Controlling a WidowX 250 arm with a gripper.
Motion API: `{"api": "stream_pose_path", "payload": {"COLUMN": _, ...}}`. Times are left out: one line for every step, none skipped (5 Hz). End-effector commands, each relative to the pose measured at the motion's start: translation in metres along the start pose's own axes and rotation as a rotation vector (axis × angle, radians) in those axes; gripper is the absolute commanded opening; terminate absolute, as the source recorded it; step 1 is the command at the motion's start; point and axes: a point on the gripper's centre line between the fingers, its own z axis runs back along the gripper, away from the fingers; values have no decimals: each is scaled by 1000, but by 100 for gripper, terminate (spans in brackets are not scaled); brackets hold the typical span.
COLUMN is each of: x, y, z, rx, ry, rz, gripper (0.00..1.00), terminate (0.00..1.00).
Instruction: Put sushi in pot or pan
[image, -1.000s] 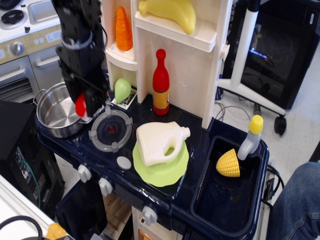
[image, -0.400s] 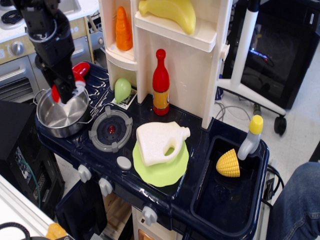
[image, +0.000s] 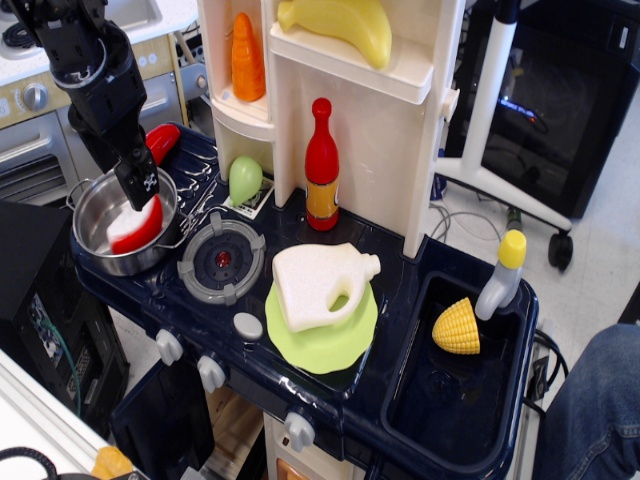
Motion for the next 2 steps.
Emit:
{"api": "stream_pose_path", "payload": {"x": 4, "y": 6, "z": 7, "rx": 25, "ry": -20, "rz": -14, "gripper": 100, "terminate": 0}}
{"api": "stream_pose_path", "payload": {"x": 4, "y": 6, "z": 7, "rx": 25, "ry": -20, "rz": -14, "gripper": 100, "terminate": 100}}
